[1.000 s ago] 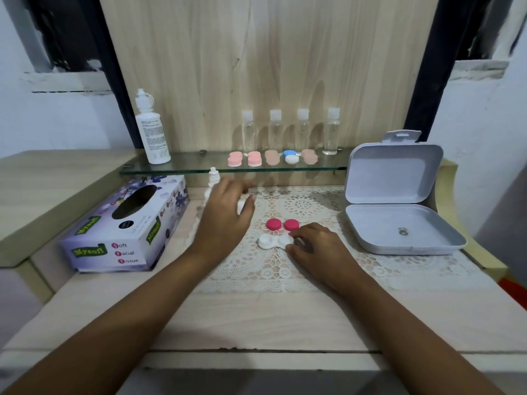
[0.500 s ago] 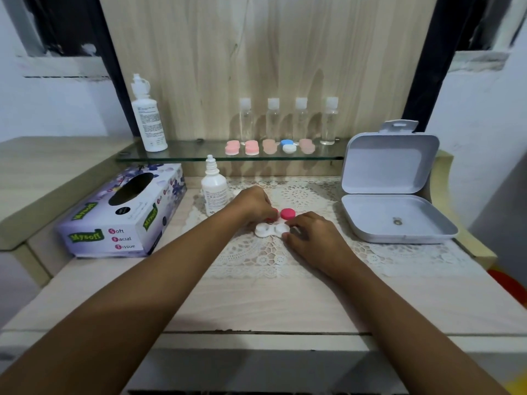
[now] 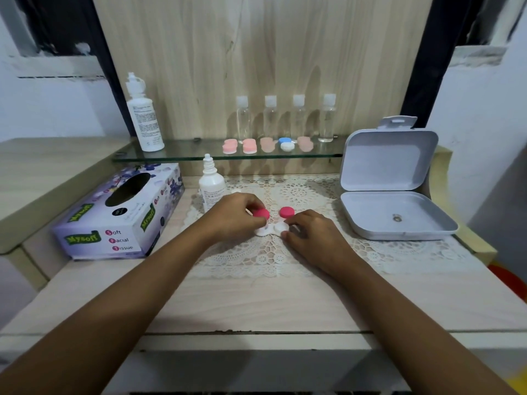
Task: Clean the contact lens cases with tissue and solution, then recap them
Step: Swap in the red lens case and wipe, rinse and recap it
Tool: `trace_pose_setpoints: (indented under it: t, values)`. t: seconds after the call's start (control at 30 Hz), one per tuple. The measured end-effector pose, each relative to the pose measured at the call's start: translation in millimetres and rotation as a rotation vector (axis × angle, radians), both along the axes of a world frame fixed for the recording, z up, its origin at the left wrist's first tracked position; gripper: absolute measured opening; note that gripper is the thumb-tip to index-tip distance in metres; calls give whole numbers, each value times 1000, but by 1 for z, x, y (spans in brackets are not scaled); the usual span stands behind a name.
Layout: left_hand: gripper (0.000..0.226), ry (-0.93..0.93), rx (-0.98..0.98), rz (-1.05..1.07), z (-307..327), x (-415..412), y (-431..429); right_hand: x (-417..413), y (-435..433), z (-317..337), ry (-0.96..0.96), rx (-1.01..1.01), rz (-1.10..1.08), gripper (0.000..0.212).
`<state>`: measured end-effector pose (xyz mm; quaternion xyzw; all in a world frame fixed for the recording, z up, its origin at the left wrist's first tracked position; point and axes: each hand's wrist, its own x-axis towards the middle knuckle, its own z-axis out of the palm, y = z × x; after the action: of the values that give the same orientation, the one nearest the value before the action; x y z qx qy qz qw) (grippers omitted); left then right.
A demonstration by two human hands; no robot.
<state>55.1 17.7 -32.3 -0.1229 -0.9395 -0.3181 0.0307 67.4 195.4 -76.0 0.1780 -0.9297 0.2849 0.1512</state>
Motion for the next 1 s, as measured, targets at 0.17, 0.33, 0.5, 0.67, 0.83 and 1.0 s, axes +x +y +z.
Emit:
trace_pose_setpoints:
  t: [0.17,0.33,0.5,0.67,0.83,1.0]
  values:
    - [27,16,-76,-14,-8,7,-2,1,0,1,3,5,-2,27]
    - [27,45,-89,-49,-11,8,-1,1,0,1,-6,0,-8,28]
    - [33,58,-27,-60,-18,12,-2,1,0,1,-8,-1,-5,28]
    - [35,83,12,-88,-29,15,2,2,0,0,-11,-19,-6,26]
    - [33,129,101,-34,-32,15,3,2,-1,0,-7,-29,-8,28]
    - [41,135,147,-65,-31,17,2,2,-1,1,-17,-20,-7,28]
